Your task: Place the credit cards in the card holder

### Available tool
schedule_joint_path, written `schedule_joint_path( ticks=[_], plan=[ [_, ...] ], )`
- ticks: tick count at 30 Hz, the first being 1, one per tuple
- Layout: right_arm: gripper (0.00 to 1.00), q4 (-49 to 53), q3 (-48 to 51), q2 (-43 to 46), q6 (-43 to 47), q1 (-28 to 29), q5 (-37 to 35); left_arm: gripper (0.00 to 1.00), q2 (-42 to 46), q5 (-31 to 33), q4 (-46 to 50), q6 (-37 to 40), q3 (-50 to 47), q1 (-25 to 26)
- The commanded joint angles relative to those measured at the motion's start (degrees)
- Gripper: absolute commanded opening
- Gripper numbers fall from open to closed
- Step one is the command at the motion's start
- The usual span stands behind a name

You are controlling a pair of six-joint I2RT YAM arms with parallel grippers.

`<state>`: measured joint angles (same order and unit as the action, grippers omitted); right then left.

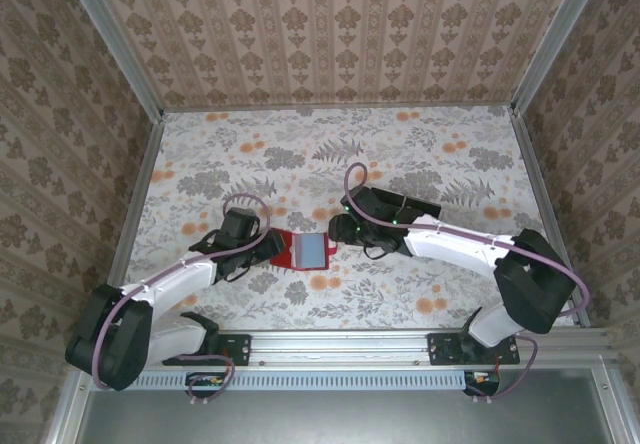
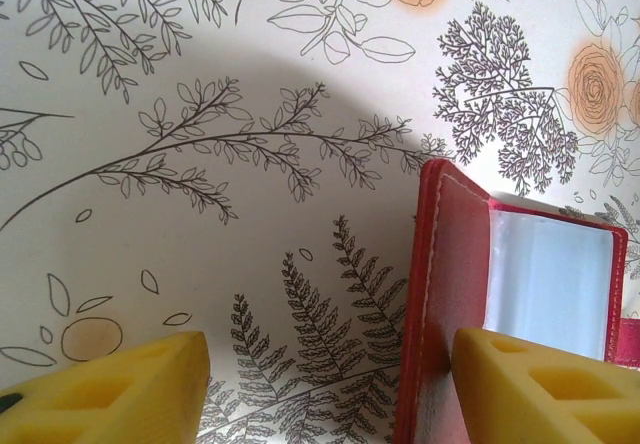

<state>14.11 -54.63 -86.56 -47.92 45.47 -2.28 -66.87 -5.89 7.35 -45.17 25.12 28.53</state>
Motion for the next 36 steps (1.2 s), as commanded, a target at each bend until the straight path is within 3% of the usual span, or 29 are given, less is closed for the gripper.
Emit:
schedule_joint_path(
  ticks=[1,15,36],
  plan=[
    [0.52,3.13,-3.69,0.59,1.31,2.20,1.76,0.65,0.02,1.26,0.81,1.06,-1.20,0.38],
    [0.54,-0.96,-12.95,-15.20,-0.42,5.46,5.79,0.56,-4.22,1.91,-2.47,1.09,-1.39,0.38],
    [0.56,-4.54,-11.81,-23.37,-1.81,4.67,7.13,0.56,-5.55,2.74,-3.83,2.00,-1.57,0.04]
  ],
)
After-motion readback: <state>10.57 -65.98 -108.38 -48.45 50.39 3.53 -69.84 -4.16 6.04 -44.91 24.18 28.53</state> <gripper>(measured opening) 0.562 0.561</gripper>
